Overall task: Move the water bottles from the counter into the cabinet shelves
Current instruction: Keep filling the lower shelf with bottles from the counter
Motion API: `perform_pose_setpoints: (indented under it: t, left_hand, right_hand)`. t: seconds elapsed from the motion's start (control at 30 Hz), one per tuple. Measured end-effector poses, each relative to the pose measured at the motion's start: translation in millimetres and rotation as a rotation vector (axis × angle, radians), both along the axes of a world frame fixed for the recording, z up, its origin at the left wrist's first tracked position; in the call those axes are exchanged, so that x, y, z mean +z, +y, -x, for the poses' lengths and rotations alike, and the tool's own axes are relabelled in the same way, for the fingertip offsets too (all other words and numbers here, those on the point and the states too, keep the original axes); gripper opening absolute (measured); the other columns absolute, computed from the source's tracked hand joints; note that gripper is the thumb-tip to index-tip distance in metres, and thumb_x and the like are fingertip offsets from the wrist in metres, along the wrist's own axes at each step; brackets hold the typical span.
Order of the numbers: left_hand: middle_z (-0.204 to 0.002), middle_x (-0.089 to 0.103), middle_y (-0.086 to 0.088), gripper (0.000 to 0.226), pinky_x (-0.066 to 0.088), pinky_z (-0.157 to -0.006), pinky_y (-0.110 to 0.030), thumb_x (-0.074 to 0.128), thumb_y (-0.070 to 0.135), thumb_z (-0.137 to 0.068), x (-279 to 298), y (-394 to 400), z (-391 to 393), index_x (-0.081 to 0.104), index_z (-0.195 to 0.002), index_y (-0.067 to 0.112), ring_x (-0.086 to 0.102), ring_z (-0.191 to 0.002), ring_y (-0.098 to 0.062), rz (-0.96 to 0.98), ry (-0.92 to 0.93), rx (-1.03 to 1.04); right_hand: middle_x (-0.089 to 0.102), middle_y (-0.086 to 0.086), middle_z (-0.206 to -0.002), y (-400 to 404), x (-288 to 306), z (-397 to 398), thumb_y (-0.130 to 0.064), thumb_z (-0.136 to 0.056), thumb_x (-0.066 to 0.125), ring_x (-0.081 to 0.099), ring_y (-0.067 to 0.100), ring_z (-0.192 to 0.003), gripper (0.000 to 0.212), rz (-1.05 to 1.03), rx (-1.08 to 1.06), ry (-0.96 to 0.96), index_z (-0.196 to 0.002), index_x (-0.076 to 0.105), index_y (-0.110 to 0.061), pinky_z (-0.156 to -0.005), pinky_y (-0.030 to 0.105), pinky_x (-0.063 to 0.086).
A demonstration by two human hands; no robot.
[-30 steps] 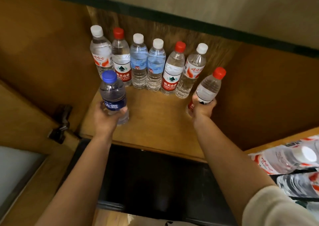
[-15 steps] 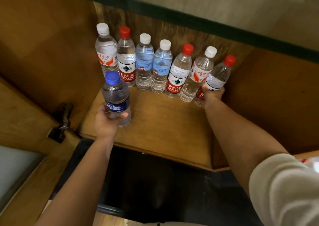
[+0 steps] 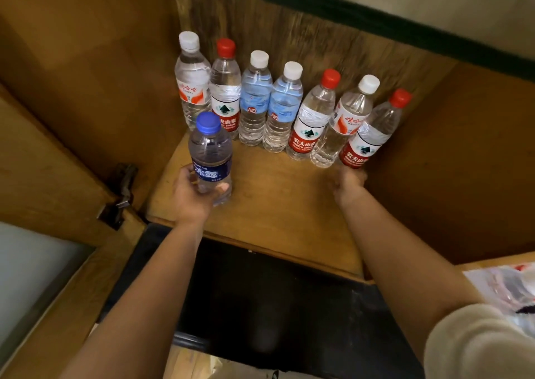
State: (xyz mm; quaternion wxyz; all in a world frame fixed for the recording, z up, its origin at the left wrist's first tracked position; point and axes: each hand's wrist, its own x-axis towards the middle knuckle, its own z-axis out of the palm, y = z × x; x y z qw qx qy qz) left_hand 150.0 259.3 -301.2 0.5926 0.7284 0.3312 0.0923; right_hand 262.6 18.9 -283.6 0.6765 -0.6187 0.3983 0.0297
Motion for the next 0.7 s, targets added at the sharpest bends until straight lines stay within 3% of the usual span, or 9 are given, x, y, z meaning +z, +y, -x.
perform_pose_setpoints:
  t: [0.13,0.2,0.3,0.4,0.47,0.57,0.6,0.7]
  left_hand:
    - [-0.125,0.054,-0.016,0.054,0.044,-0.097,-0.040,0.076,0.002,-0.070,-2,-1,6,0.045,-0.115,0.003,0.054,-0.114,-0.029,0.249,0.031,0.096]
    - [-0.119,0.053,-0.009,0.050,0.045,-0.095,-0.040,0.072,0.003,-0.075,-6,-4,13,0.045,-0.118,0.006,0.052,-0.106,-0.024,0.435,0.145,0.188]
    - [-0.115,0.050,-0.009,0.047,0.047,-0.089,-0.037,0.064,0.000,-0.082,-8,-7,18,0.045,-0.124,0.010,0.049,-0.099,-0.021,0.701,0.233,0.302]
    - [-0.118,0.052,-0.008,0.047,0.046,-0.089,-0.035,0.054,-0.004,-0.087,-6,-5,23,0.044,-0.130,0.014,0.052,-0.102,-0.020,0.671,0.181,0.254]
    - [-0.131,0.049,-0.006,0.051,0.041,-0.100,-0.037,0.051,-0.001,-0.089,-11,3,31,0.040,-0.136,0.016,0.049,-0.118,-0.022,0.382,0.119,0.062]
    - [-0.152,0.025,-0.006,0.058,0.020,-0.114,-0.039,0.051,0.014,-0.091,-26,24,45,0.030,-0.144,0.023,0.021,-0.141,-0.022,-0.467,0.276,-0.268]
    - [-0.156,0.012,-0.005,0.061,0.014,-0.115,-0.042,0.050,0.021,-0.092,-32,32,48,0.023,-0.146,0.028,0.010,-0.144,-0.023,-0.633,0.374,-0.362]
    - [-0.157,-0.014,-0.004,0.069,0.009,-0.116,-0.043,0.047,0.035,-0.094,-44,45,56,0.003,-0.148,0.035,-0.010,-0.144,-0.025,-0.773,0.599,-0.590]
  right_hand:
    - [0.057,-0.001,-0.091,37,12,31,-0.007,-0.090,0.051,0.052,0.012,-0.078,0.030,-0.082,0.251,0.010,-0.119,0.051,-0.015,-0.070,0.030,0.049]
    - [0.059,0.001,-0.099,60,30,41,-0.002,-0.086,0.055,0.055,0.012,-0.084,0.030,-0.068,0.477,-0.107,-0.110,0.054,-0.021,-0.072,0.030,0.050]
    - [0.052,-0.003,-0.112,98,48,55,-0.009,-0.077,0.070,0.054,0.010,-0.097,0.049,0.127,0.965,-0.230,-0.117,0.049,-0.028,-0.076,0.028,0.050]
    - [0.046,-0.005,-0.113,135,30,68,-0.009,-0.067,0.079,0.050,0.014,-0.105,0.078,0.251,1.180,-0.246,-0.130,0.034,-0.020,-0.081,0.029,0.046]
    - [0.052,0.001,-0.118,153,9,77,-0.005,-0.063,0.082,0.052,0.021,-0.114,0.078,0.232,1.104,-0.294,-0.125,0.036,-0.015,-0.090,0.033,0.048]
    - [0.057,0.008,-0.125,168,-12,78,-0.003,-0.062,0.082,0.054,0.025,-0.116,0.080,0.251,0.938,-0.332,-0.128,0.039,-0.014,-0.091,0.035,0.050]
    - [0.058,0.008,-0.124,172,-16,76,-0.004,-0.062,0.081,0.055,0.025,-0.116,0.079,0.268,0.915,-0.340,-0.129,0.040,-0.015,-0.092,0.037,0.049]
    - [0.058,0.006,-0.125,183,-18,65,-0.008,-0.064,0.081,0.055,0.025,-0.116,0.075,0.330,0.916,-0.359,-0.128,0.042,-0.018,-0.100,0.043,0.044]
